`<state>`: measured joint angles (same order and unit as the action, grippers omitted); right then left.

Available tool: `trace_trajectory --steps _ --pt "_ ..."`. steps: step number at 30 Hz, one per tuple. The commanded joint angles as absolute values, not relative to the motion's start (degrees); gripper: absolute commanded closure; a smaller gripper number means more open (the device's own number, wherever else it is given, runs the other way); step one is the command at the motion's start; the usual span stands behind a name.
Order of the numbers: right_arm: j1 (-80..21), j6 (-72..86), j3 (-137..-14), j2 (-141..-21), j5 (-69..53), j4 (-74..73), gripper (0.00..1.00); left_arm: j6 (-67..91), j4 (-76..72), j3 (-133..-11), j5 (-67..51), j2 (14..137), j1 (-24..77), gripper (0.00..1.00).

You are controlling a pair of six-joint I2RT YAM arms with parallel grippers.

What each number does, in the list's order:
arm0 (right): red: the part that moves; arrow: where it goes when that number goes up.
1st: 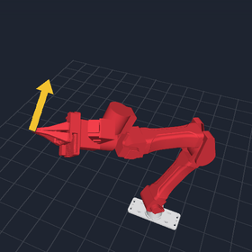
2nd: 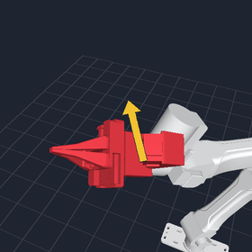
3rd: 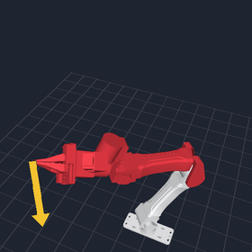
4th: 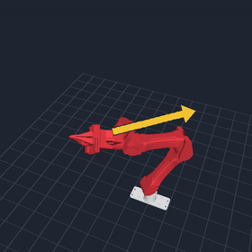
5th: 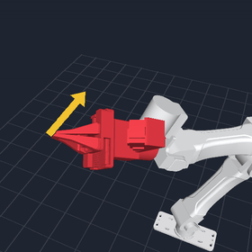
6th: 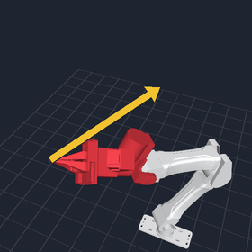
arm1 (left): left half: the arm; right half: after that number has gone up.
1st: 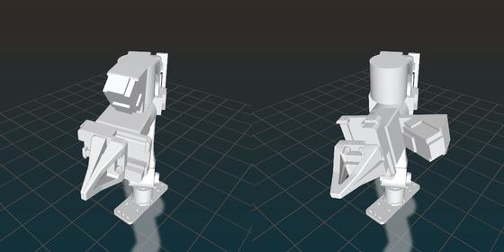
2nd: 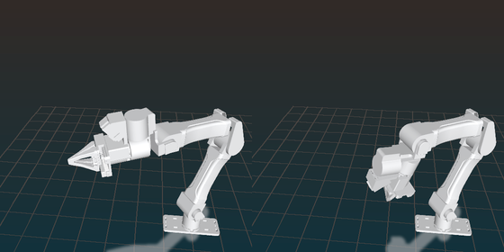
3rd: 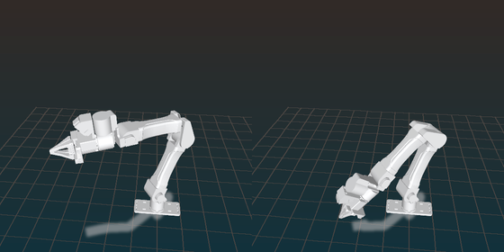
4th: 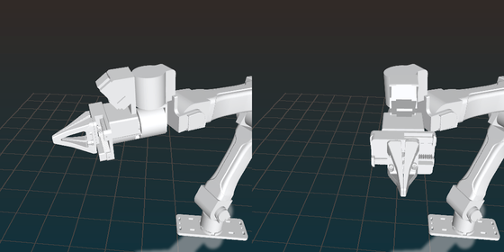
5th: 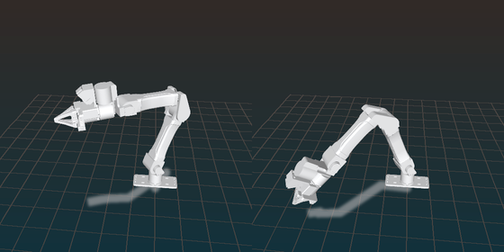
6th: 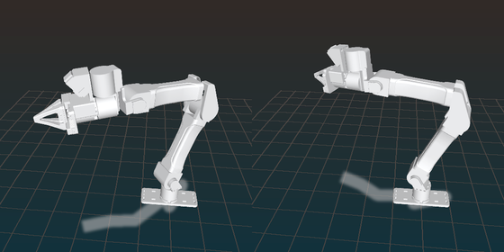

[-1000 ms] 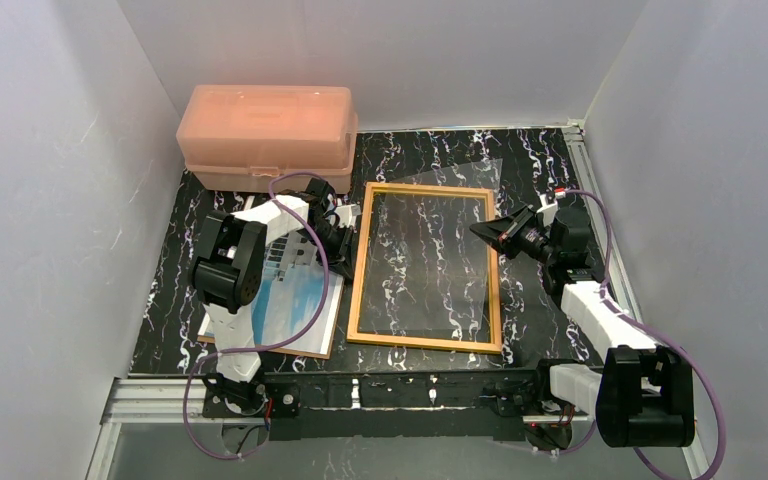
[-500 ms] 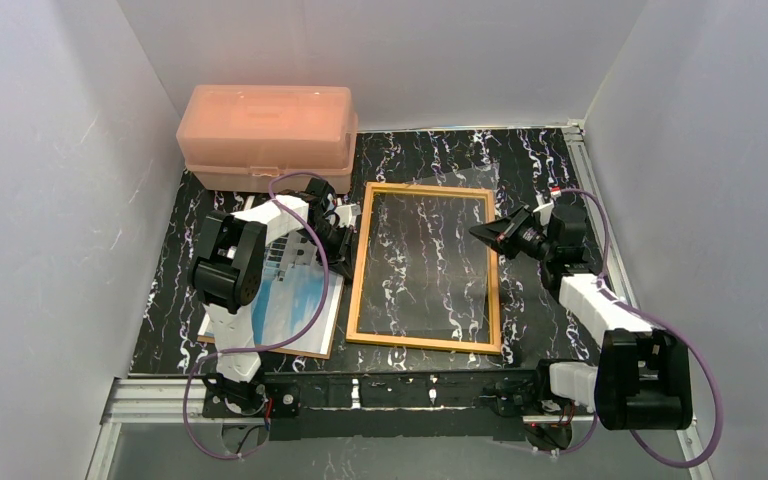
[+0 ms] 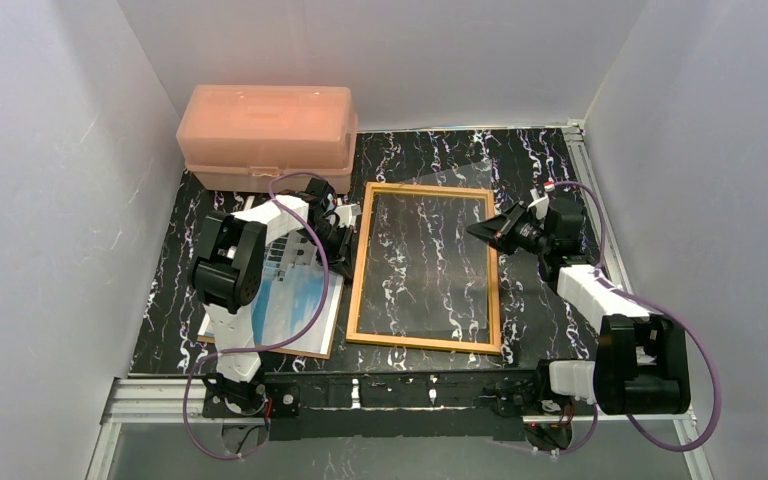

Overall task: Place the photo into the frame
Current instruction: Place the photo frame item in the photo frame.

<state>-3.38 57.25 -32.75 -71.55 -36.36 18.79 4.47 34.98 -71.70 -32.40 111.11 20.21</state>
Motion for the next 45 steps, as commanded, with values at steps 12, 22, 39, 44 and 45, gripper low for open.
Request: trace_trajectory --steps 12,22,39,44,45 --pt "-3.38 55.57 -38.55 -75.02 -39.52 21.05 0.99 3.48 36.98 -72.42 -33.22 108.35 20.43 1.00" --pt "-3.69 65.77 -35.01 -71.85 -39.58 29.79 0.99 3.11 37.01 -72.15 -33.18 108.21 20.41 1.00" --pt "-4.47 66.92 -33.87 -67.85 -37.71 27.67 0.99 4.04 37.10 -72.55 -34.03 108.29 20.17 1.00" --pt "-4.49 65.10 -32.28 -67.74 -37.37 26.45 0.99 4.05 37.22 -72.64 -34.01 108.37 20.16 1.00" --pt "-4.48 64.74 -32.06 -67.88 -37.36 26.26 0.99 4.06 37.26 -72.68 -34.01 108.45 20.16 1.00"
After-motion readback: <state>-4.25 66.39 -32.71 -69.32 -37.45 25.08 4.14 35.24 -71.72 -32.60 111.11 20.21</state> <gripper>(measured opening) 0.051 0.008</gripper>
